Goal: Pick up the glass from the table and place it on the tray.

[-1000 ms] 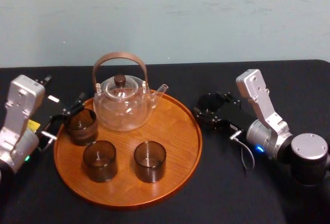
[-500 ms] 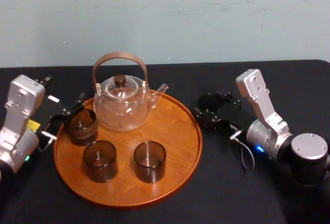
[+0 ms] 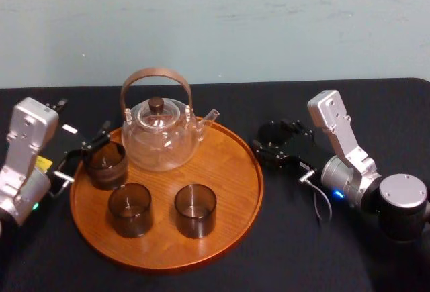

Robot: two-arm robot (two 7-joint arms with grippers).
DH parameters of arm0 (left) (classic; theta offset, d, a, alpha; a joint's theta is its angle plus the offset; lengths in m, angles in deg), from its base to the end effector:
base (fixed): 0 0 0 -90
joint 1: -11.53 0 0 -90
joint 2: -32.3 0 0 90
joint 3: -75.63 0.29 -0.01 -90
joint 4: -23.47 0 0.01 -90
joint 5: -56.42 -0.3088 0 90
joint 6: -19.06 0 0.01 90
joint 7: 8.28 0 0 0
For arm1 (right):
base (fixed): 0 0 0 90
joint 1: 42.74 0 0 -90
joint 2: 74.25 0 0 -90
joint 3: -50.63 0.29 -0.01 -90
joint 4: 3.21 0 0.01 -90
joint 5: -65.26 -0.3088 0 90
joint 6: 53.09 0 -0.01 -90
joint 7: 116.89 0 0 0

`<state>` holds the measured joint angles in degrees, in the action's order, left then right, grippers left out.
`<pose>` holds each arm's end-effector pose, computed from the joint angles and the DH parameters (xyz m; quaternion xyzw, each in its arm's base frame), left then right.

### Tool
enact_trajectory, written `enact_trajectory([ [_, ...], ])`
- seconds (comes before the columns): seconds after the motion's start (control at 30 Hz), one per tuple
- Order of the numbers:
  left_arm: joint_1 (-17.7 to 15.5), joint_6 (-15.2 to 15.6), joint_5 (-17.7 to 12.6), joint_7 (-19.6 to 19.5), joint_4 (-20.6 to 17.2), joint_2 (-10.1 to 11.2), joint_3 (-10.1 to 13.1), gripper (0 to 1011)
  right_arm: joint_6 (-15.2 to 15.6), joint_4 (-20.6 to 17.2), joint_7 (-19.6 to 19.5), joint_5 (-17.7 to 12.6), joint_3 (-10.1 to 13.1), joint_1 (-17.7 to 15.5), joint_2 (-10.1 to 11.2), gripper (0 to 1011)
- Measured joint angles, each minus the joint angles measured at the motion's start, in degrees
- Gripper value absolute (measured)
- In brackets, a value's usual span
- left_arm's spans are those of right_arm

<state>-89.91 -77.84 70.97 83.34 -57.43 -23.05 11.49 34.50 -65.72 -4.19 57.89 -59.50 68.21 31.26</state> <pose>0.3581 0.0827 -0.3022 0.1415 -0.1325 0.5800 0.7912 0.4159 -0.0236 -0.3290 -0.1419 -0.0164 -0.4617 0.8755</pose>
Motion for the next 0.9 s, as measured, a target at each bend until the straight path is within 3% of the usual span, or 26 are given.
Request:
enact_trajectory([
  [0.47,0.0,0.0,0.0,0.0,0.0,0.0,0.0,1002,0.0,-0.2,0.0,0.0,0.0,-0.1,0.0,918],
  [0.9,0.0,0.0,0.0,0.0,0.0,0.0,0.0,1001,0.8,-8.1,0.1,-1.1,0.9,-3.0,1.7,918],
])
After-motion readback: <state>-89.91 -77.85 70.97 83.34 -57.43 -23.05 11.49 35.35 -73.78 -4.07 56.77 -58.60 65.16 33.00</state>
